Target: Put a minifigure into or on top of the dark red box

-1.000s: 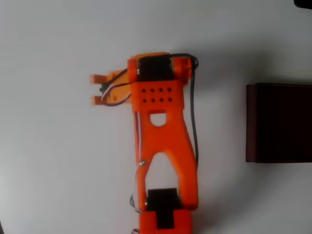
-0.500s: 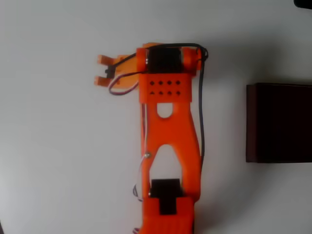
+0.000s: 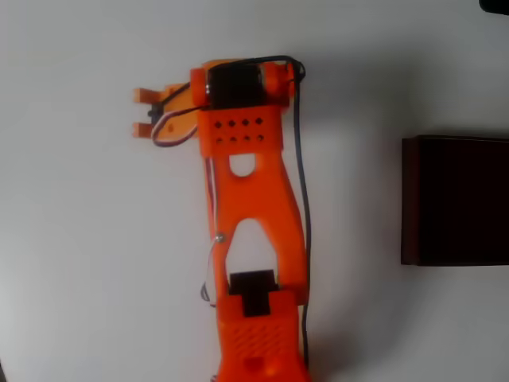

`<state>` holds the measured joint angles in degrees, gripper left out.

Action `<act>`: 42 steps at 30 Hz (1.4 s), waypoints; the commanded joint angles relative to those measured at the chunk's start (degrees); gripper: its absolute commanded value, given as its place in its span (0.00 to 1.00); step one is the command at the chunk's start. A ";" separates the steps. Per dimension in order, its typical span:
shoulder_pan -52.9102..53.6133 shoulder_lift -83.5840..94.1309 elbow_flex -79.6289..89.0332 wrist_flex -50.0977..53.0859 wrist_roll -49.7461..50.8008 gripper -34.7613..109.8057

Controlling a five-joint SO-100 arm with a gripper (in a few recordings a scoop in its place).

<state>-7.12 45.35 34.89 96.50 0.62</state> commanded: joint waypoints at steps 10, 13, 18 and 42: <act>1.14 -0.70 -4.22 1.49 -2.55 0.39; 1.76 -3.08 -7.38 2.81 -2.90 0.39; 2.37 -10.20 -18.90 7.29 -3.25 0.39; 3.16 -17.31 -24.87 7.65 -3.43 0.39</act>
<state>-4.22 27.42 12.22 103.27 -1.58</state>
